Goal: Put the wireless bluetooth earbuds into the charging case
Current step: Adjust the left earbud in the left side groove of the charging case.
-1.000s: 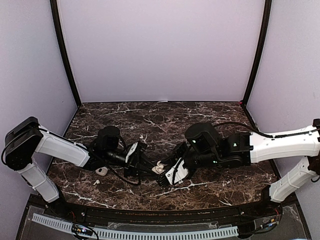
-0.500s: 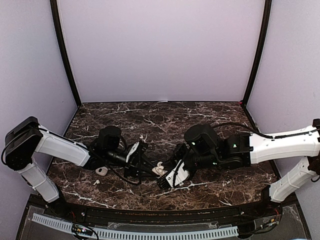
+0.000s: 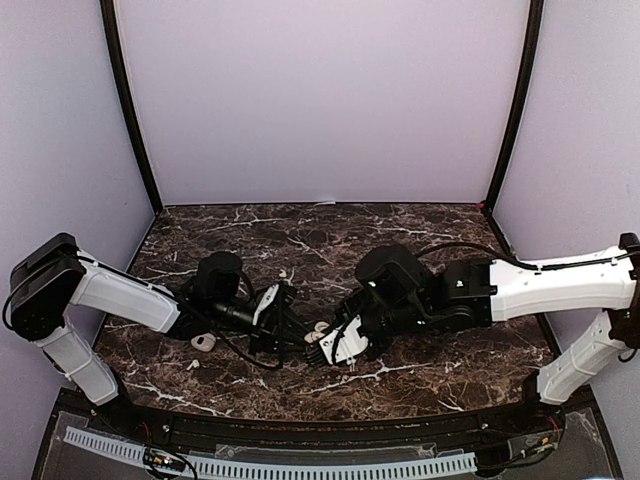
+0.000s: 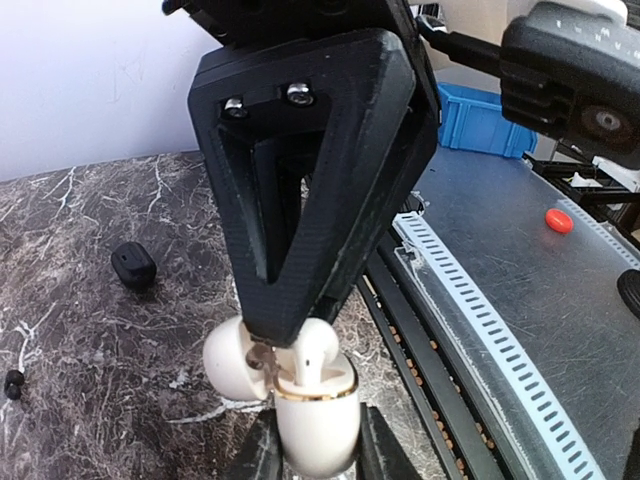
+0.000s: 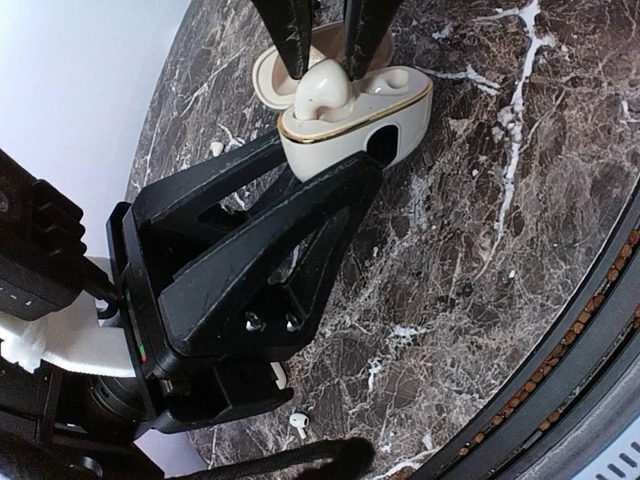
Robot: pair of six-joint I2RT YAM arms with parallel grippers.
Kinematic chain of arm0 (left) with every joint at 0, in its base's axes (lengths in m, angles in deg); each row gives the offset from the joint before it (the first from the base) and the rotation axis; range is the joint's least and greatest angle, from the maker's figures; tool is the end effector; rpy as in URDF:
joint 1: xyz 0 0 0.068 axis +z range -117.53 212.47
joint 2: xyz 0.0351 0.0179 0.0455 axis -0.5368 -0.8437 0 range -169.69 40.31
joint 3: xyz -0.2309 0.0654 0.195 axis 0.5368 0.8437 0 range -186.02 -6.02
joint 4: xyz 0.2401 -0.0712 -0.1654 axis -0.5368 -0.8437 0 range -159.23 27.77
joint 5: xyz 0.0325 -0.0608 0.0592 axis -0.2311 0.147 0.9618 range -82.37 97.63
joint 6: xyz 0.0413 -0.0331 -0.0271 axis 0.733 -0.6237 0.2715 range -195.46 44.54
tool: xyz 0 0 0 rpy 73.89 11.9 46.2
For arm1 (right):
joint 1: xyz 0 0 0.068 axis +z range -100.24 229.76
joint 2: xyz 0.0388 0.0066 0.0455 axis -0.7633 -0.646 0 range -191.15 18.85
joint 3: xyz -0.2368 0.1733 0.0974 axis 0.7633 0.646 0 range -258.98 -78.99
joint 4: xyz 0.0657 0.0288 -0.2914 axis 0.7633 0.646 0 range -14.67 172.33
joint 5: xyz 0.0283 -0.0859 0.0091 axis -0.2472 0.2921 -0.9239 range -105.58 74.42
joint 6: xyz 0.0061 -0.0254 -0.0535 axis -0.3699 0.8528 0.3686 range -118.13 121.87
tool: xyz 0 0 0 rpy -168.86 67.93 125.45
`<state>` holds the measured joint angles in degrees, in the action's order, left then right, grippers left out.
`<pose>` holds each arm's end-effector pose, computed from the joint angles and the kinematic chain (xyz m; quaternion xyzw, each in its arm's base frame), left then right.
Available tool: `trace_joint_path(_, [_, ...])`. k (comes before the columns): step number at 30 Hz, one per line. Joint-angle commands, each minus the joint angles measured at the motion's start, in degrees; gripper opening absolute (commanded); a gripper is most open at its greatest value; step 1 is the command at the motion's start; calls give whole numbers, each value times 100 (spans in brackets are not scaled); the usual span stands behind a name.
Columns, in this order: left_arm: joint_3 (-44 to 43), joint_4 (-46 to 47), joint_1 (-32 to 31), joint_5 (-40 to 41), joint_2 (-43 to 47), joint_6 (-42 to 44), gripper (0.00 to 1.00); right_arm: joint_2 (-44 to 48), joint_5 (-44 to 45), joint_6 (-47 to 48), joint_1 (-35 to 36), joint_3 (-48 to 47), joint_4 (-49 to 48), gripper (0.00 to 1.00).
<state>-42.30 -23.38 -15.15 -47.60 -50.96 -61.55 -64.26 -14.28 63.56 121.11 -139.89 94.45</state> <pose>0.1993 -0.2713 0.1877 0.6016 0.4662 -0.5089 0.4021 0.1160 0.3403 0.2826 -0.8338 0.3672 0.0244 0.4115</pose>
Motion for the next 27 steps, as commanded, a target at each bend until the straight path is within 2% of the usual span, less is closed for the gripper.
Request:
trace_joint_path(1, [-16,529,-11,115,275,267,0,-270,-455,-743,139,-376,-44,9])
trace_joint_path(7, [97,699,-11,255,303,417,0,-420,-505,-1309,132,-742,229,12])
trace_joint_path(12, [246,985,-4,498,309,268,0,-197,-562,-1467,127,-766,284,21])
trace_joint_path(17, [690,1543,293,865,575,-372,0,308,-853,-1816,-85,-498,-243,27])
trace_joint_path(19, [936,1748,549,969,797,-691,0,483,-875,-2276,-218,-206,-805,34])
trace_joint_path(23, [1241,1339,870,2228,1489,-950,0,588,-58,-3386,-328,234,-1827,49])
trace_joint_path(25, [1302,936,1107,2966,1838,-1279,0,530,535,-4233,-376,378,-2352,50])
trace_joint_path(27, [1477,805,1473,3236,2217,-1575,0,410,848,-4923,-488,452,-2622,47])
